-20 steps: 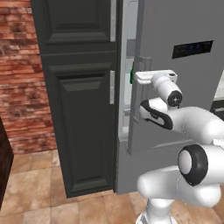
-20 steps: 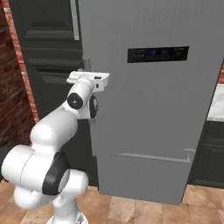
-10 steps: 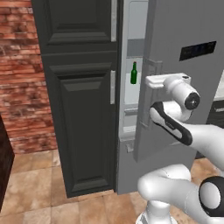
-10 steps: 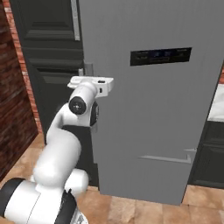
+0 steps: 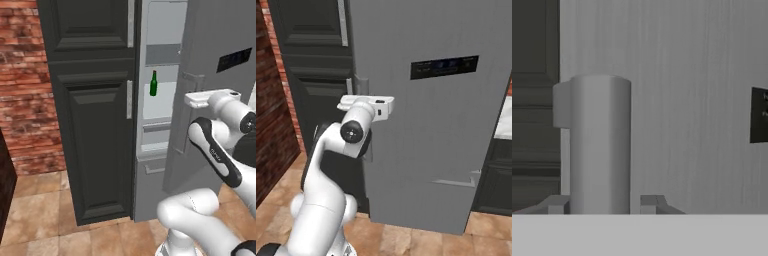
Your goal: Retrieve the fish from the fridge and place it on the saucepan with marinade on the stove.
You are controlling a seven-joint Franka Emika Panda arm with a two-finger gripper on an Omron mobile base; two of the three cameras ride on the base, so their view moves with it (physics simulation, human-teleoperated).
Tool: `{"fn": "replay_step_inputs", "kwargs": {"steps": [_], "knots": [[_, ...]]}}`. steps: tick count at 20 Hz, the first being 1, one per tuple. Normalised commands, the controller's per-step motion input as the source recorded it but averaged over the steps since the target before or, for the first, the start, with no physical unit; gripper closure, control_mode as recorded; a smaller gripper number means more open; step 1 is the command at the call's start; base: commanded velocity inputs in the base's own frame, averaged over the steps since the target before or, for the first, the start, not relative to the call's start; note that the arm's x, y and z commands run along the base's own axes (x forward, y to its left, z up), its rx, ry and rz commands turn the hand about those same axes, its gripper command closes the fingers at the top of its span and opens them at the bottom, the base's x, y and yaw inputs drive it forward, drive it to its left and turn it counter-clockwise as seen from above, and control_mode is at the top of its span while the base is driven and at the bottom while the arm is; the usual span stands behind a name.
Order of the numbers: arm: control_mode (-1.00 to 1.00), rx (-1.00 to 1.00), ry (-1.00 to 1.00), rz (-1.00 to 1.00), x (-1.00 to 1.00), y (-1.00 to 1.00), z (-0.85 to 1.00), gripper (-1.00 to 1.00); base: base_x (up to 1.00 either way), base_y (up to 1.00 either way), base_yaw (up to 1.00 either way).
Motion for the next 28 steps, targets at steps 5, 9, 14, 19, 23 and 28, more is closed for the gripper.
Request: {"fn": "replay_step_inputs", "kwargs": {"steps": [5,9,14,19,23,28], "knots": [[-1.0,0.0,0.06,0.0,-0.45,-0.66,0.13,1.0,0.0,0.0,0.0],[-1.0,0.0,0.08,0.0,-0.38,-0.64,0.17,1.0,0.0,0.0,0.0],[-1.0,0.0,0.05,0.01,-0.34,-0.69,0.03,1.0,0.0,0.0,0.0],[-1.0,0.0,0.01,0.04,-0.19,-0.62,0.0,1.0,0.0,0.0,0.0],[-1.0,0.0,0.0,0.08,-0.01,-0.54,0.0,1.0,0.0,0.0,0.0],[-1.0,0.0,0.0,0.07,0.0,-0.44,0.0,1.0,0.0,0.0,0.0]]}}
